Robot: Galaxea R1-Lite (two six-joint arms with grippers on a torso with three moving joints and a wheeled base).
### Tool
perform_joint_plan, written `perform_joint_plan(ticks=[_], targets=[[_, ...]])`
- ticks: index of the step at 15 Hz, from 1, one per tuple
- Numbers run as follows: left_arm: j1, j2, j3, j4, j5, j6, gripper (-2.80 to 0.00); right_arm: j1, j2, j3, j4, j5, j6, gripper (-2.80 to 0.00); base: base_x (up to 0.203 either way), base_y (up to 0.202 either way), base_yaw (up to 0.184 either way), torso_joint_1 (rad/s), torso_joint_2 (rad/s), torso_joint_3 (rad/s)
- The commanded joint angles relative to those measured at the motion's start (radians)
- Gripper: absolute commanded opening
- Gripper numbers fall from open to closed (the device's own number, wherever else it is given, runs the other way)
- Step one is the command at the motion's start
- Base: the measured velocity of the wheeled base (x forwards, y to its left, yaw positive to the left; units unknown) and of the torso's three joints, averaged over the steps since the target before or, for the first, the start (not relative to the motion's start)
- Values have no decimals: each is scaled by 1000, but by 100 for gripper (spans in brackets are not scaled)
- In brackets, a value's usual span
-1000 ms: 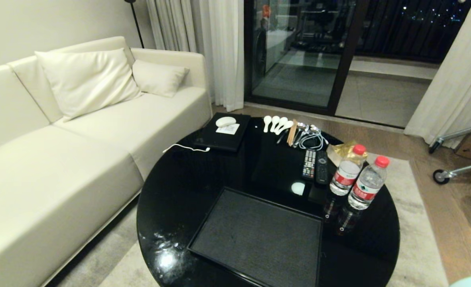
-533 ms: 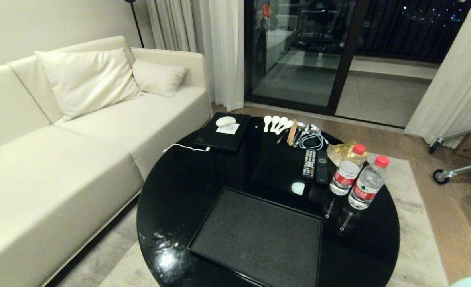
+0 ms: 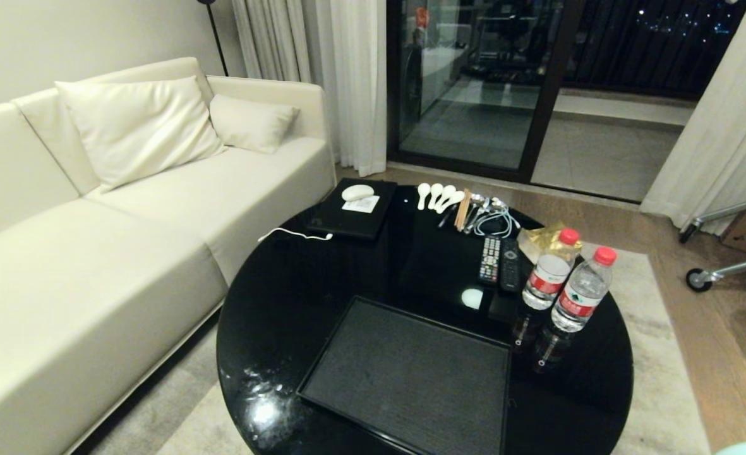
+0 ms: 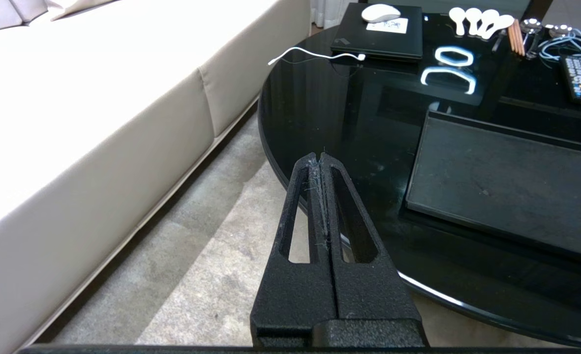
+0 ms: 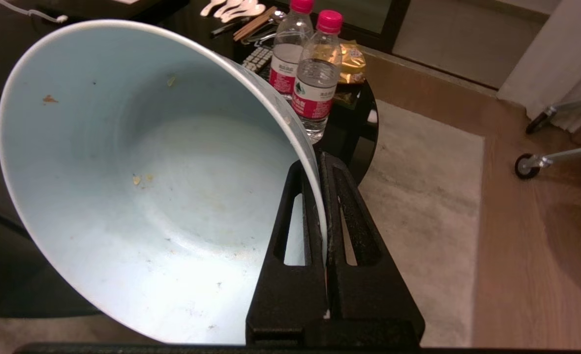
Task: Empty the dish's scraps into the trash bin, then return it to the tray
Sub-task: Put the bowl back to the table
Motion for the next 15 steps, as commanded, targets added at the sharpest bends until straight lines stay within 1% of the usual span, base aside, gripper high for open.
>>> perform_joint_plan(ticks=[1,3,5,7,10,12,14,15], targets=[[0,0,0,0,0,-1,-280,1,64,-62,-1,72,-12,-280,0,0,0,0,0,0],[0,0,0,0,0,-1,-280,1,212,-128,-10,126,-23,-280,0,0,0,0,0,0],[0,0,0,0,0,-1,-280,1,391,-207,-37,157,-31,-280,0,0,0,0,0,0],[0,0,0,0,0,-1,-280,2,618,-311,-75,181,-40,-280,0,0,0,0,0,0],[0,0,0,0,0,-1,-280,20,959,-493,-103,198,-84,-280,0,0,0,0,0,0],[0,0,0,0,0,-1,-280,65,1162,-625,-111,198,-102,-280,0,0,0,0,0,0],[0,0,0,0,0,-1,-280,159,1365,-765,-111,164,-100,-280,0,0,0,0,0,0],[0,0,0,0,0,-1,-280,219,1449,-824,-109,138,-75,-280,0,0,0,0,0,0]])
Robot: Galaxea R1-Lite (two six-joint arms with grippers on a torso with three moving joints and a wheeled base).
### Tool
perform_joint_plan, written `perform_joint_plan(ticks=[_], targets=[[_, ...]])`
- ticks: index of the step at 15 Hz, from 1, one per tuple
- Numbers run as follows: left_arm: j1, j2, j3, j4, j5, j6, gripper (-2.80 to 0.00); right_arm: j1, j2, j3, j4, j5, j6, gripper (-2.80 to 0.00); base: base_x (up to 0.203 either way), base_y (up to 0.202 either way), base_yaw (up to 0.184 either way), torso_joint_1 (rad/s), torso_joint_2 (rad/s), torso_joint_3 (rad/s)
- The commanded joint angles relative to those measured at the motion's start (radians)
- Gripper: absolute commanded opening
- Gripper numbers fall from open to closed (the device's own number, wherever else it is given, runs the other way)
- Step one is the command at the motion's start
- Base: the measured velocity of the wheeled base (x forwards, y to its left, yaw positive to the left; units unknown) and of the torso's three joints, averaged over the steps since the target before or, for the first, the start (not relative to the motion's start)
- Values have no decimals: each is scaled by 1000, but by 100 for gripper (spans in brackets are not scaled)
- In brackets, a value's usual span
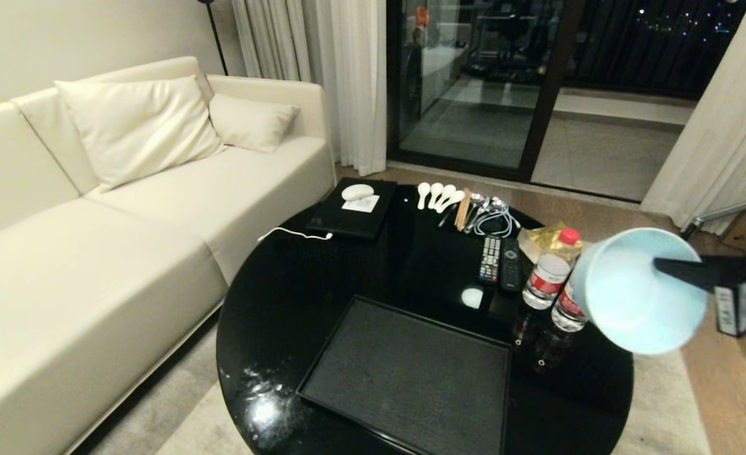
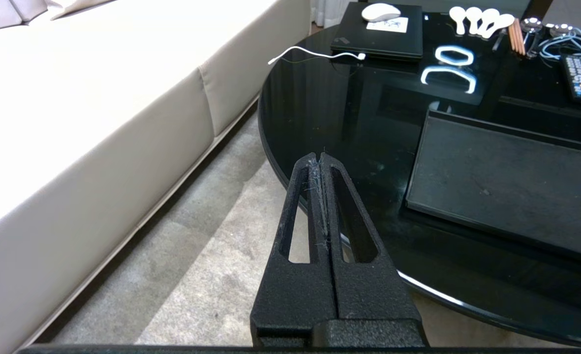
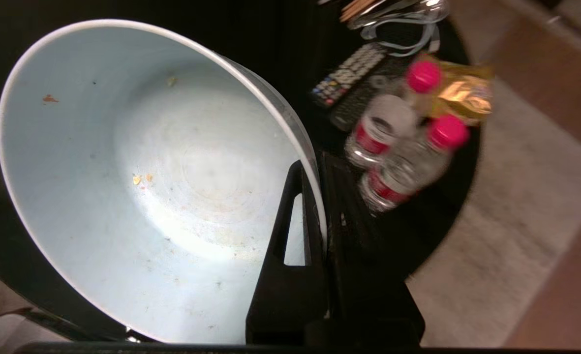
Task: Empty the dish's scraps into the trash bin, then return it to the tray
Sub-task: Put the bowl back to the table
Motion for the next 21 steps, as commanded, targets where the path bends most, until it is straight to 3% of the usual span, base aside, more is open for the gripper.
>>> perform_joint_plan(ticks=[1,3,6,13,21], targets=[[0,0,0,0,0,-1,-280,146,329,-156,9,-49,67,-280,0,0,0,0,0,0],[0,0,0,0,0,-1,-280,249,470,-251,63,-96,186,-280,0,0,0,0,0,0],[0,0,0,0,0,-1,-280,323,641,-306,105,-122,312,-280,0,0,0,0,0,0],[0,0,0,0,0,-1,-280,344,933,-326,31,-130,526,-280,0,0,0,0,0,0],[0,0,0,0,0,-1,-280,274,1068,-403,19,-137,532,-280,0,0,0,0,0,0]])
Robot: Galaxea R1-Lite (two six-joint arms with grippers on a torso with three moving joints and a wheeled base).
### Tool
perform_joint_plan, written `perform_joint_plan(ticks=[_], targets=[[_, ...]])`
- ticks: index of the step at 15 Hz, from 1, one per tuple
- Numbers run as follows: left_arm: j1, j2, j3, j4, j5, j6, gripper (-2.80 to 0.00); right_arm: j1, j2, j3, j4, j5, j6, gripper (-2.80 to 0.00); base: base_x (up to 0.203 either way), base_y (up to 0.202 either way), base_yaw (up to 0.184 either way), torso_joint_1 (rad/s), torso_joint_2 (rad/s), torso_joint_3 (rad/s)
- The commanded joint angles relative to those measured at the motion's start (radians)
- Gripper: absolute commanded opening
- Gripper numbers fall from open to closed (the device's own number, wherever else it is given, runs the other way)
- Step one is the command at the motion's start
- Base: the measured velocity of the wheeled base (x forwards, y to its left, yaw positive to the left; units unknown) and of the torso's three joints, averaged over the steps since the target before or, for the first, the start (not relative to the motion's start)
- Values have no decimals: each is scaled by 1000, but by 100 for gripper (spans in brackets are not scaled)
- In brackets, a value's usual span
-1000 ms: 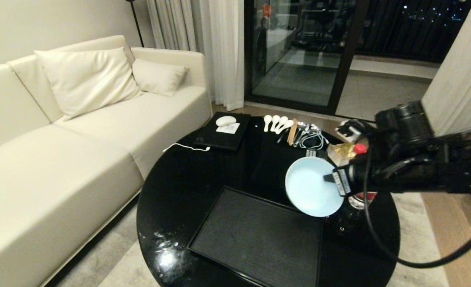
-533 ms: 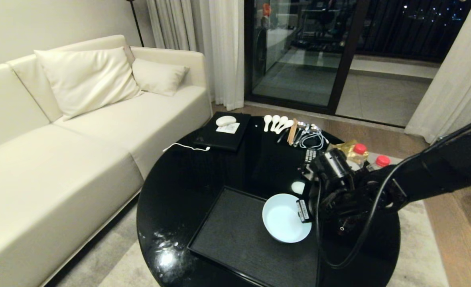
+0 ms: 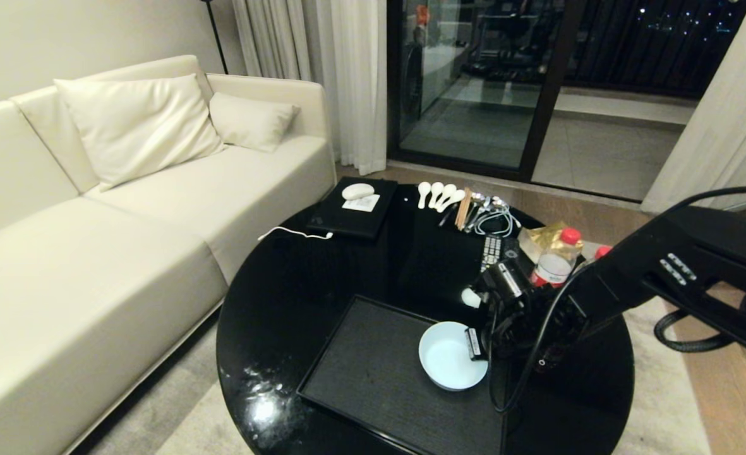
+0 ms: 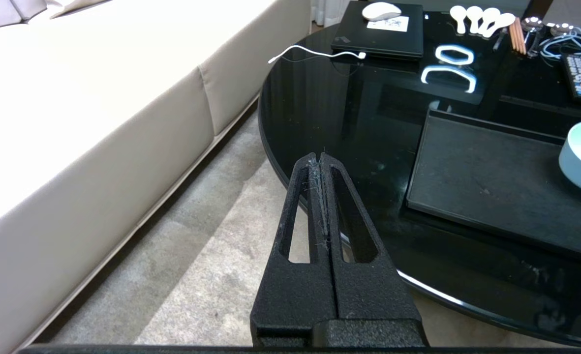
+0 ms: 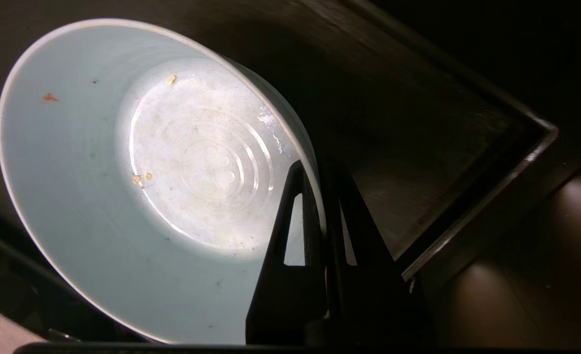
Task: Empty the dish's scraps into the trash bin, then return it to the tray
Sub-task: Put the bowl back to the table
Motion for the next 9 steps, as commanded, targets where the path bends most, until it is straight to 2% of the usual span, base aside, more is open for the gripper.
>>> perform_joint_plan(ticks=[1,7,8,9], targets=[[0,0,0,-1,0,-1,-280,-17,25,-3,3,0,-2,-280,0,0,0,0,0,0],[0,0,0,-1,0,-1,-280,-21,30,11,6,2,-2,-280,0,0,0,0,0,0],[0,0,0,-1,0,-1,-280,-21,26,16,9,2,1,0,0,0,0,0,0,0],[0,0,0,-1,0,-1,-280,-21,26,21,6,2,-2,0,0,0,0,0,0,0]])
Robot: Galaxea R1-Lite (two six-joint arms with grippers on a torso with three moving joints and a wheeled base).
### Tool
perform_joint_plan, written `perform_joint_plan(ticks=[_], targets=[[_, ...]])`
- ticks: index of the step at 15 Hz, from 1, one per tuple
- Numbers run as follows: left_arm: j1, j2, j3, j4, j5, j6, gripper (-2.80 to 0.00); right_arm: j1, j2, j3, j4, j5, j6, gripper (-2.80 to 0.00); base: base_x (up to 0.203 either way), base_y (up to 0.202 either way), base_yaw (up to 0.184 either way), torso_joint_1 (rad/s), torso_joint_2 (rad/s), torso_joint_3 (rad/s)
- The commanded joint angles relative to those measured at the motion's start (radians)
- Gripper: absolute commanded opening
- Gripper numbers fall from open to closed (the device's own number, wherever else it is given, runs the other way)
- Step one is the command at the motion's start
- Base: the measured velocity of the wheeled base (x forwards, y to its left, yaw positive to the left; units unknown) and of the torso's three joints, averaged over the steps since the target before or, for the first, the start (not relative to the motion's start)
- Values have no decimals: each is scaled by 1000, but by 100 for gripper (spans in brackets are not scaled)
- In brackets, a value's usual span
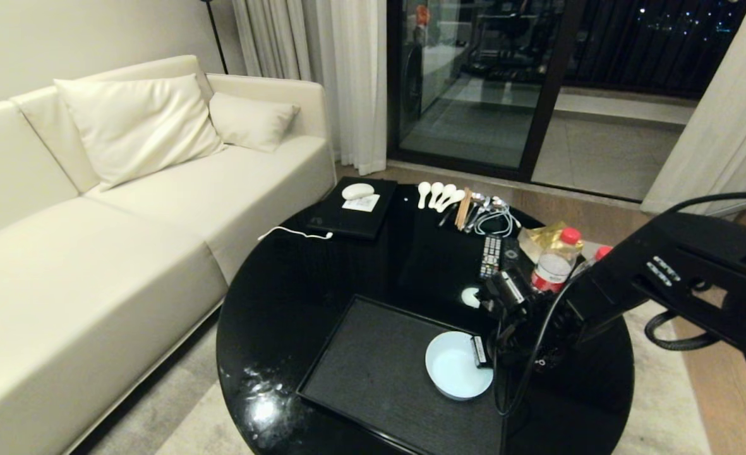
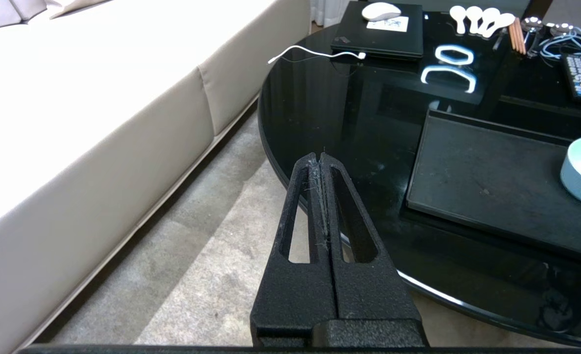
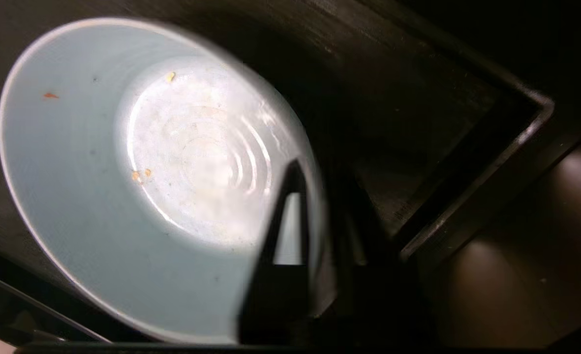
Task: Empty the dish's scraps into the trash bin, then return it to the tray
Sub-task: Put the bowl back to the table
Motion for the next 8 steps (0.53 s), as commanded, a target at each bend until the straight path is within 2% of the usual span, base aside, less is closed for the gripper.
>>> perform_joint_plan(ticks=[1,8], targets=[[0,0,0,0,0,-1,-280,1,-6,9,-7,1,-1,0,0,0,0,0,0,0],[0,0,0,0,0,-1,-280,-4,-121,6,-7,0,4,0,0,0,0,0,0,0]])
